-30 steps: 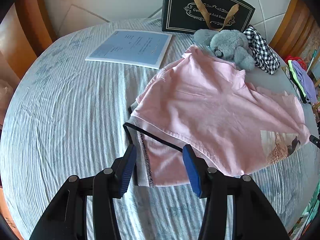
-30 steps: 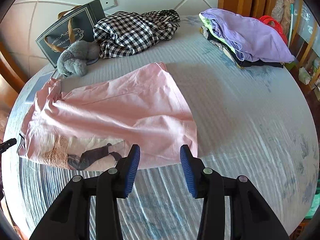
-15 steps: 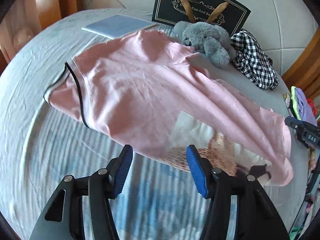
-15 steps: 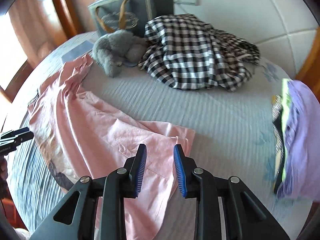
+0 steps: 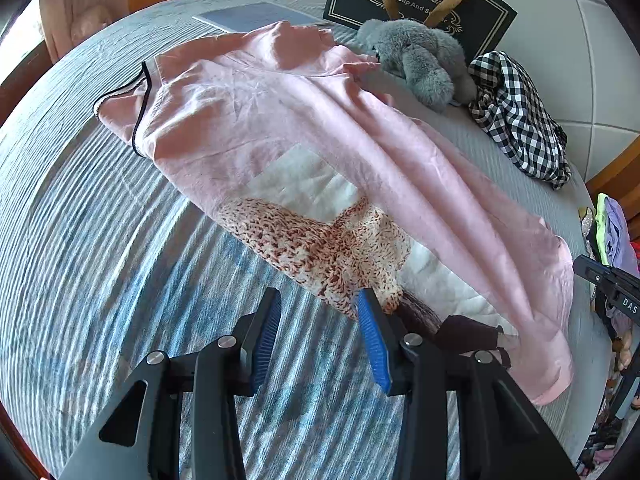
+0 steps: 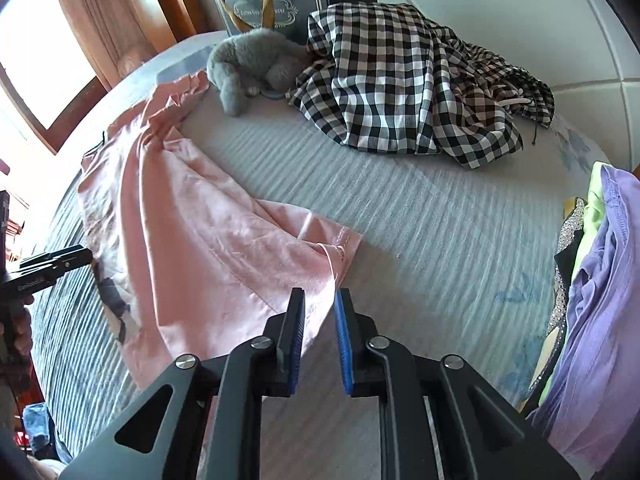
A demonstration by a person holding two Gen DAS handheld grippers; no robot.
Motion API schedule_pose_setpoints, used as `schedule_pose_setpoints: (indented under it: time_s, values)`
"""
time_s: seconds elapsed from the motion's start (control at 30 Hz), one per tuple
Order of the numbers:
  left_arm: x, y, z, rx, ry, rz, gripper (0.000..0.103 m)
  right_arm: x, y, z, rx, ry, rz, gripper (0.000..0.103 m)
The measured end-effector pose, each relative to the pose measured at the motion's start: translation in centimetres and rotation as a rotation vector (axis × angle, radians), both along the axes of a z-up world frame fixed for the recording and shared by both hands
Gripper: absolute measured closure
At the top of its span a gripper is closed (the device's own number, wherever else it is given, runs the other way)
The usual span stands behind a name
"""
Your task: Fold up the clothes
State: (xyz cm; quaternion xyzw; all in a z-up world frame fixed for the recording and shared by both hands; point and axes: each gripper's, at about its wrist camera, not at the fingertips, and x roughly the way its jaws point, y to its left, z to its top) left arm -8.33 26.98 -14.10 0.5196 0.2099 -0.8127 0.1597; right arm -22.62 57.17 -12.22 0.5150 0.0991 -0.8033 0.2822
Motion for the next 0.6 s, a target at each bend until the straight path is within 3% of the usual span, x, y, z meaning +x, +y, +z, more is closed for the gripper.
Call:
schedule_pose_setpoints:
  time_s: [0.07,0.17,0.2,0.27,0.33,0.4,0.47,0.57,0.6]
  values:
    - [-0.1,0.2,-0.3,-0.012,-0.002,0.001,0.062,0.2,0.3,0.2,-0.018,-0.008,-0.017,0.052]
    - [-0.5,0.8,-0.7,-0.033,-0.004,-0.009,0.062,-0.1,-0.5,-0.9,0.024,-0.003,-0.013,0.049]
    - [-0.7,1.0,-0.8,-0.033,-0.006,-0.011,0.062,-0.2,-1.0,-1.4,0.013,-0.023,0.006,0.051]
    - [-1.0,1.5,-1.0,-0.060,-0.017,-0.021,0.062,0.1,-2.3,-2.6,0.036,-0.042,0.061,0.094]
    - [-1.4,2.1,-1.0,-0.102,-0.032,-0.036,0.062,0.0,-2.5,-3.3,0.104,-0.016,0.047,0.095]
    - [-1.2,3.0,-0.8,-0.109,-0.031,-0.027,0.062,-1.0,-1.0,-3.0,0.084,-0.027,-0.050,0.095]
    - [-0.7,4.0,-0.4,-0.096,-0.019,-0.003,0.062,-1.1,0.7,-2.1,0.047,-0.011,-0.078,0.094]
    - [0.1,5.4,0.3,-0.076,-0.001,0.031,0.060,-0.5,2.0,-0.3,-0.019,0.026,-0.024,0.093]
    - [0.4,5.9,0.5,-0.069,0.005,0.043,0.050,-0.3,1.9,0.1,-0.016,0.042,0.018,0.093]
